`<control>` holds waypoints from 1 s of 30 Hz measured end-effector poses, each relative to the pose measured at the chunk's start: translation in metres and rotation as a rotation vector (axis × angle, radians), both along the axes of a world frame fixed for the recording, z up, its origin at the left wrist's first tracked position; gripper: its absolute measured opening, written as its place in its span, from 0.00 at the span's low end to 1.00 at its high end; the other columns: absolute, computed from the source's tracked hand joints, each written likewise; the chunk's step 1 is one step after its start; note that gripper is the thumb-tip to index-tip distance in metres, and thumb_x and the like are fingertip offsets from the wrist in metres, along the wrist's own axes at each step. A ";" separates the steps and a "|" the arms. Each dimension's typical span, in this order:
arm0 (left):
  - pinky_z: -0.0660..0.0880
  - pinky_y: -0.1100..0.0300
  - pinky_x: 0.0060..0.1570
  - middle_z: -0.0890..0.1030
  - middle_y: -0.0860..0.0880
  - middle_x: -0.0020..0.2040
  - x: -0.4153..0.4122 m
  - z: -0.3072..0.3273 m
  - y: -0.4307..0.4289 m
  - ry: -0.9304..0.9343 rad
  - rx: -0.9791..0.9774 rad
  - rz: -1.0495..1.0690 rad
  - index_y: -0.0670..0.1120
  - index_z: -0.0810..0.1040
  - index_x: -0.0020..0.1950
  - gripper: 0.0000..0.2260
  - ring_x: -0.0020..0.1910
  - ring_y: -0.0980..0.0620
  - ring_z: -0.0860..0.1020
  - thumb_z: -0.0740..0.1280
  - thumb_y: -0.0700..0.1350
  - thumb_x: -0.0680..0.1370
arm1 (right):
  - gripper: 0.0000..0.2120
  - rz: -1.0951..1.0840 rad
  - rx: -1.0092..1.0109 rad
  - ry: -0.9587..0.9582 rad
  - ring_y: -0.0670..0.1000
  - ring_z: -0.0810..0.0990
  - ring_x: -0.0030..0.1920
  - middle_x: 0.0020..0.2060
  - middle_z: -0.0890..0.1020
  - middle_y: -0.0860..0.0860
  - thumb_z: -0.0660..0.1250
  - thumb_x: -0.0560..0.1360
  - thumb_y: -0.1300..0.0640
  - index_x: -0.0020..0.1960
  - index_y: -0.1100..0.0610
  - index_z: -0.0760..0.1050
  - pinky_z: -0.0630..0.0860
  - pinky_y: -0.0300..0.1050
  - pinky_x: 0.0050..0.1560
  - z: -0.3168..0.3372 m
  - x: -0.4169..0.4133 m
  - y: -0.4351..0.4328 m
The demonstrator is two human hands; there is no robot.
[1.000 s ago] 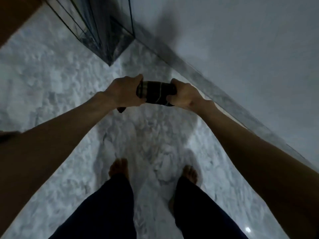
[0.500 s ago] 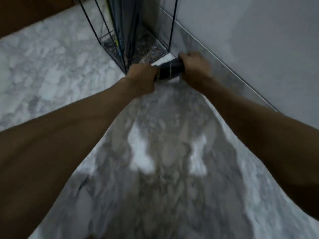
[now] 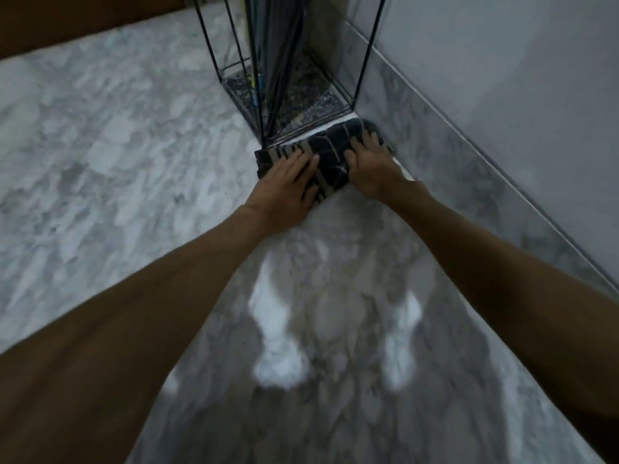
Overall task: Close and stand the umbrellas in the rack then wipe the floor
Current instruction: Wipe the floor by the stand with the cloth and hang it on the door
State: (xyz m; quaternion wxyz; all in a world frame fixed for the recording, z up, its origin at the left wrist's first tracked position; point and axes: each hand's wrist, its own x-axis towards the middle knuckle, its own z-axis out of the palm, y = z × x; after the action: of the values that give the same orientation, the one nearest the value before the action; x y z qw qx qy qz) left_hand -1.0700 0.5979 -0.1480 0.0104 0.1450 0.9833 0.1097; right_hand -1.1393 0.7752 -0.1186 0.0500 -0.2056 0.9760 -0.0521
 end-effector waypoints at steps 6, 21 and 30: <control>0.45 0.54 0.76 0.52 0.45 0.79 -0.007 -0.004 0.010 -0.025 -0.036 0.134 0.42 0.51 0.79 0.28 0.79 0.48 0.49 0.45 0.53 0.81 | 0.29 -0.071 0.008 -0.144 0.55 0.44 0.79 0.79 0.47 0.56 0.49 0.83 0.47 0.80 0.58 0.47 0.43 0.49 0.77 -0.004 -0.038 0.001; 0.41 0.51 0.77 0.46 0.45 0.80 0.041 0.003 0.038 -0.086 -0.063 0.199 0.45 0.46 0.80 0.27 0.79 0.47 0.43 0.46 0.54 0.83 | 0.31 -0.086 -0.010 -0.186 0.53 0.45 0.79 0.79 0.48 0.52 0.50 0.82 0.40 0.80 0.50 0.49 0.42 0.49 0.77 0.002 0.012 0.030; 0.39 0.51 0.76 0.45 0.43 0.79 0.126 0.001 0.096 -0.084 -0.021 0.124 0.43 0.46 0.79 0.28 0.78 0.46 0.43 0.43 0.54 0.83 | 0.30 -0.177 -0.067 -0.216 0.54 0.45 0.79 0.79 0.49 0.53 0.55 0.82 0.45 0.79 0.51 0.51 0.44 0.53 0.77 0.002 0.102 0.091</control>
State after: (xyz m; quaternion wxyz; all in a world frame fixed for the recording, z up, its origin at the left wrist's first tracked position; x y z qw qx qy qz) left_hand -0.9442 0.6935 -0.1470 0.0462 0.0788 0.9902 0.1056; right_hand -1.0371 0.8664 -0.1164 0.1433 -0.1134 0.9769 -0.1109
